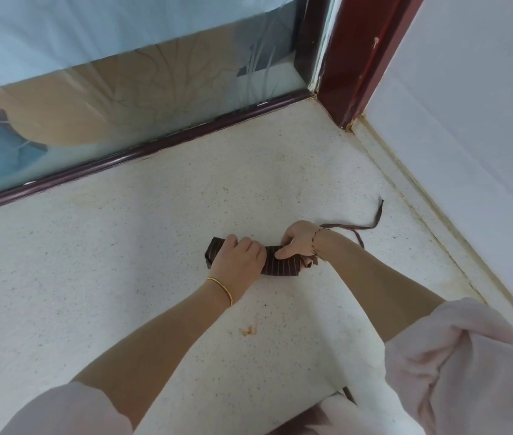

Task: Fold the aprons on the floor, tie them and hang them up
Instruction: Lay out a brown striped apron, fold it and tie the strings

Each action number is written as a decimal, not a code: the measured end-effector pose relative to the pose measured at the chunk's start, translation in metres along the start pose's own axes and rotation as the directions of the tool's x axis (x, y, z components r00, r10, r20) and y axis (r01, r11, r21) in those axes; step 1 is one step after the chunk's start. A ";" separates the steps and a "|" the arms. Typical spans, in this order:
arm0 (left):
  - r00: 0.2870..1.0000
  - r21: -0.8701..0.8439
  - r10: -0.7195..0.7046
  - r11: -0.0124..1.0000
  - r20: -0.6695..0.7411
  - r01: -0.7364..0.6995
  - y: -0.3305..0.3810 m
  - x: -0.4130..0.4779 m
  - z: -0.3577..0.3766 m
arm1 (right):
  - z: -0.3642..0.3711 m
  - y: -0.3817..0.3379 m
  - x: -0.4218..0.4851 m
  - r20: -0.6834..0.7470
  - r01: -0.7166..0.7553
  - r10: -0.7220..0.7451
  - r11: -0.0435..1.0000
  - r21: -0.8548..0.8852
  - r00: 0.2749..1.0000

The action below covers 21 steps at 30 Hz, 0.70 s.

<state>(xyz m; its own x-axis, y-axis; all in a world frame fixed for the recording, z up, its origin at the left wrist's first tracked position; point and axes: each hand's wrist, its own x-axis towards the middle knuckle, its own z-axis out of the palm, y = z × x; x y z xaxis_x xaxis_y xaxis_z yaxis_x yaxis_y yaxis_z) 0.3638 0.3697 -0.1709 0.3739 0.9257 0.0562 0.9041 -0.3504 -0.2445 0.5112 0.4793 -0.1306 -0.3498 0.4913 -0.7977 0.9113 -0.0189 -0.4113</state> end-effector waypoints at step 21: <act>0.612 -0.702 -0.343 -0.366 0.712 0.611 -0.013 0.003 -0.086 | -0.033 0.008 -0.098 -0.655 0.561 -0.386 0.825 0.071 0.650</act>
<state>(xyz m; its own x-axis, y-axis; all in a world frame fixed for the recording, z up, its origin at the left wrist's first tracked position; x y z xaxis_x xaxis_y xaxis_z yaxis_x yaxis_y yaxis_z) 0.3710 0.3645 -0.0842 -0.2286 0.7885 -0.5710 0.0422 0.5940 0.8034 0.5604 0.4595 -0.0411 -0.4368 0.8967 -0.0712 0.5400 0.1981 -0.8180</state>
